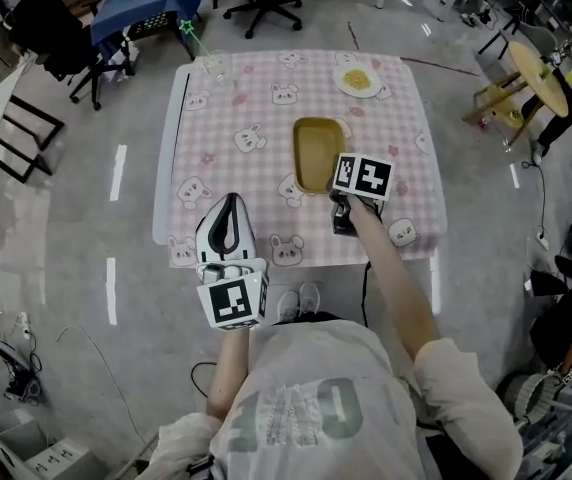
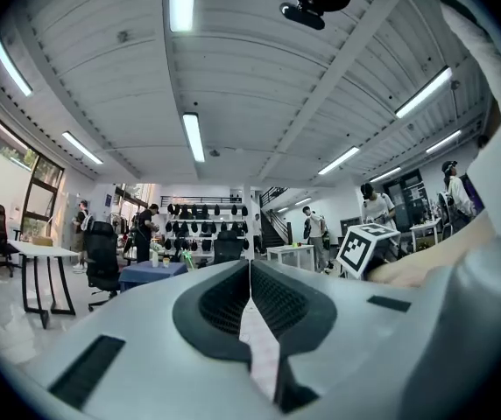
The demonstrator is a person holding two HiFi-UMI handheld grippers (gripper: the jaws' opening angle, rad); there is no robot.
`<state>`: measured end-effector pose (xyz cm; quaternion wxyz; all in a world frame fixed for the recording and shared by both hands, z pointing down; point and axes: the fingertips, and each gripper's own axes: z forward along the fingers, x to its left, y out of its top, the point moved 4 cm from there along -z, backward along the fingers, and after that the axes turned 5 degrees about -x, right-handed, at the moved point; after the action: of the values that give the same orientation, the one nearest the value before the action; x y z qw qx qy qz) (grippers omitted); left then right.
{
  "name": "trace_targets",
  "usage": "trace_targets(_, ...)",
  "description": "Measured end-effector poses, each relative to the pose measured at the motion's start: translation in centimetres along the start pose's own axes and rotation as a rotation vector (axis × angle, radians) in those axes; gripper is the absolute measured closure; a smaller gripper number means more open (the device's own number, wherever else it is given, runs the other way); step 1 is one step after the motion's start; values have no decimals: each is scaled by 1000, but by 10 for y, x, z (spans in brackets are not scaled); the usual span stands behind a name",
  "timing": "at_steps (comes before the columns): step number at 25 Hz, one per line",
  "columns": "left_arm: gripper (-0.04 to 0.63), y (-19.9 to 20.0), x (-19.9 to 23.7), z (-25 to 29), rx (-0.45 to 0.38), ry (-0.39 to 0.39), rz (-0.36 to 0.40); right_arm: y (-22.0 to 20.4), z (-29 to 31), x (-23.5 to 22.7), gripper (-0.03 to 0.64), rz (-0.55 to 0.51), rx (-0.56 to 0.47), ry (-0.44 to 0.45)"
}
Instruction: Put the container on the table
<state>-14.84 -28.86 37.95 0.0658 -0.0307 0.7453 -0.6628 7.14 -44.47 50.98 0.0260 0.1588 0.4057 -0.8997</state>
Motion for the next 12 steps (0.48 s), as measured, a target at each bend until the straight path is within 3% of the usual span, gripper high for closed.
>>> trace_targets(6, 566, -12, 7, -2, 32, 37, -6, -29, 38, -15, 586, -41, 109, -97)
trace_targets(12, 566, -17, 15, -4, 52, 65, -7, -48, 51, -21, 586, -35, 154, -121)
